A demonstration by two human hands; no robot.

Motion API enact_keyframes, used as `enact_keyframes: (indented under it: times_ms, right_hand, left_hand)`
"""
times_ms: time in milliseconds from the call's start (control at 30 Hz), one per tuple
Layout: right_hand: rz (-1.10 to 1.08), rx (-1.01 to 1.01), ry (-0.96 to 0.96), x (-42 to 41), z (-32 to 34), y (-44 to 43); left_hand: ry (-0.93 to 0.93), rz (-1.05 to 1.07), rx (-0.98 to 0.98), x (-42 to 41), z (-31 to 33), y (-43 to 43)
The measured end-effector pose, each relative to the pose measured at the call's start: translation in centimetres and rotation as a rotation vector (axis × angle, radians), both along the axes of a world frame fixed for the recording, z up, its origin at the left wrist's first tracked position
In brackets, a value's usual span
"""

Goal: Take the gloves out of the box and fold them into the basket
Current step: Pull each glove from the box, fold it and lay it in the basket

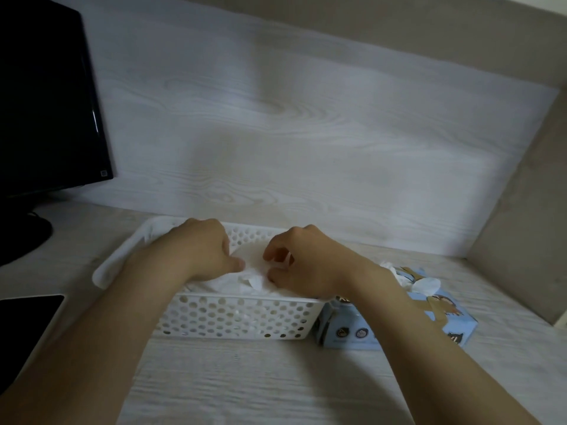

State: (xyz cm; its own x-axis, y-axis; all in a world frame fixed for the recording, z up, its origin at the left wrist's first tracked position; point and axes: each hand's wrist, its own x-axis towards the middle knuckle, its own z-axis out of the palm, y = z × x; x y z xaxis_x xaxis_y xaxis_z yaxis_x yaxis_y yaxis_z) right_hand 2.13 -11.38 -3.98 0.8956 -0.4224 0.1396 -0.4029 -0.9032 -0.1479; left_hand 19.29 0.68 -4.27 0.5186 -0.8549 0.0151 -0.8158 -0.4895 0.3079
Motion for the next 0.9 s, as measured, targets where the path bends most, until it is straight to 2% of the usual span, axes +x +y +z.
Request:
enact_keyframes:
  times_ms: [133,233,333,500,600,700,800,900]
  right_hand:
    - [0.010,-0.026,-0.118,-0.1,-0.8,-0.3]
    - [-0.020,-0.096,-0.386,-1.0,-0.9,-0.4]
    - [-0.088,-0.043,-0.565,-2.7,-0.9,-1.1]
    - [-0.165,0.066,-0.547,-6.7,-0.5,-2.3]
    - [-0.219,0.085,-0.456,-9.2,-0.4,-2.9]
    - [-0.269,0.039,-0.452,-11.3,-1.3,-3.6]
    - [-0.272,0.073,-0.492,-12.6,-2.5,-4.1]
    - [-0.228,0.175,-0.568,-13.3,-3.3,-4.7]
  left_hand:
    - [-0.059,-0.022,-0.044,-0.1,-0.1,-0.1]
    - [-0.068,-0.116,-0.212,-0.9,0.1,-0.3]
    - [-0.024,-0.266,-0.392,-3.1,0.0,-0.9]
    - [-0.136,-0.454,-0.506,-8.1,-0.4,-1.0]
    - [-0.356,-0.549,-0.578,-9.9,-1.1,-1.0]
    - [-0.529,-0.662,-0.655,-11.1,-2.3,-1.5]
    - [-0.617,-0.689,-0.618,-12.2,-3.5,-2.3]
    - [-0.644,-0.679,-0.487,-12.6,-4.1,-2.8]
